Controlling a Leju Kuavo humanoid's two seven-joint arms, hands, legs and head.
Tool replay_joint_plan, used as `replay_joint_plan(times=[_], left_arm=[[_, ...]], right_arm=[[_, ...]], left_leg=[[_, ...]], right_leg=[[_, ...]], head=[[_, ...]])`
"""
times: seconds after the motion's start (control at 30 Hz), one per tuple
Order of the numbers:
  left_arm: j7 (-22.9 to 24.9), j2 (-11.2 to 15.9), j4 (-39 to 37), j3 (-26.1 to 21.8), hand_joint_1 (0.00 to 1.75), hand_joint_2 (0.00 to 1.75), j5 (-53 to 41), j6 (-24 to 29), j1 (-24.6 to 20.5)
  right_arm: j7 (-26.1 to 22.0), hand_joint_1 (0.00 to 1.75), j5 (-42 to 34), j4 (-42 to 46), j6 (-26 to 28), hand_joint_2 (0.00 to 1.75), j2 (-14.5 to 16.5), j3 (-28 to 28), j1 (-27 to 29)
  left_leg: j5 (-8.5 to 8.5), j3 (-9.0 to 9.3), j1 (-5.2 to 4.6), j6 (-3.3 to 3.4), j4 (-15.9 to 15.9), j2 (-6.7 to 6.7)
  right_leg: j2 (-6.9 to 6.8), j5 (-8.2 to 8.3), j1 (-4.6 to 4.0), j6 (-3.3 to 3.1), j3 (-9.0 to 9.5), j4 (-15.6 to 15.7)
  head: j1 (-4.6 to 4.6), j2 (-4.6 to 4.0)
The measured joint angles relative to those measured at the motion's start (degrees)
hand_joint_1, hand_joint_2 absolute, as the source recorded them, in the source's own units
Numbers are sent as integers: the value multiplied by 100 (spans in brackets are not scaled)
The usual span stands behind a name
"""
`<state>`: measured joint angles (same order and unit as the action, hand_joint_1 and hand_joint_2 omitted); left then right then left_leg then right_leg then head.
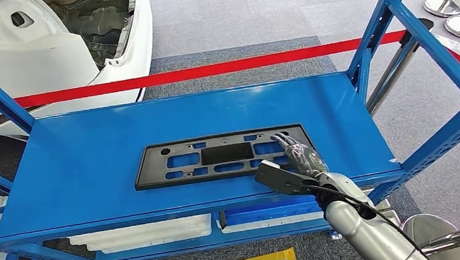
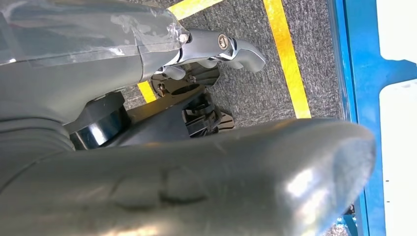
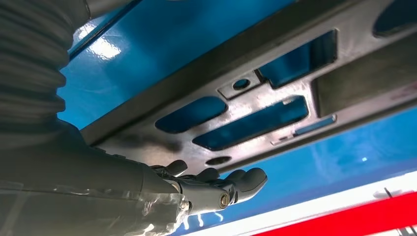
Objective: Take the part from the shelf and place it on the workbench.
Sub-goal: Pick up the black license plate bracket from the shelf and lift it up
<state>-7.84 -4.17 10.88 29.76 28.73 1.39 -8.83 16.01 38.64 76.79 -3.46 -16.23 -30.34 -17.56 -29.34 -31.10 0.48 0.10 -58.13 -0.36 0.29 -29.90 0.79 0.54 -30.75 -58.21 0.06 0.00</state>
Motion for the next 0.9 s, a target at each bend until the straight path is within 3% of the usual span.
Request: replay_joint_plan(times=[0.27,0.9], left_arm=[[36,-2,0,3,0,0,2,-2,-5],[87,-13,0,5,0,0,-3,-10,-5]], right_arm=[[104,0,390,-210,-110,175,66,-321,-277],[213,0,606,-420,39,175,140,-564,-331]], left_leg=[[1,1,0,0,0,0],[1,1,0,-1,0,0]], right_leg=[[0,0,-1,0,0,0],[0,0,-1,0,0,0]], head=[[-3,0],[7,0]])
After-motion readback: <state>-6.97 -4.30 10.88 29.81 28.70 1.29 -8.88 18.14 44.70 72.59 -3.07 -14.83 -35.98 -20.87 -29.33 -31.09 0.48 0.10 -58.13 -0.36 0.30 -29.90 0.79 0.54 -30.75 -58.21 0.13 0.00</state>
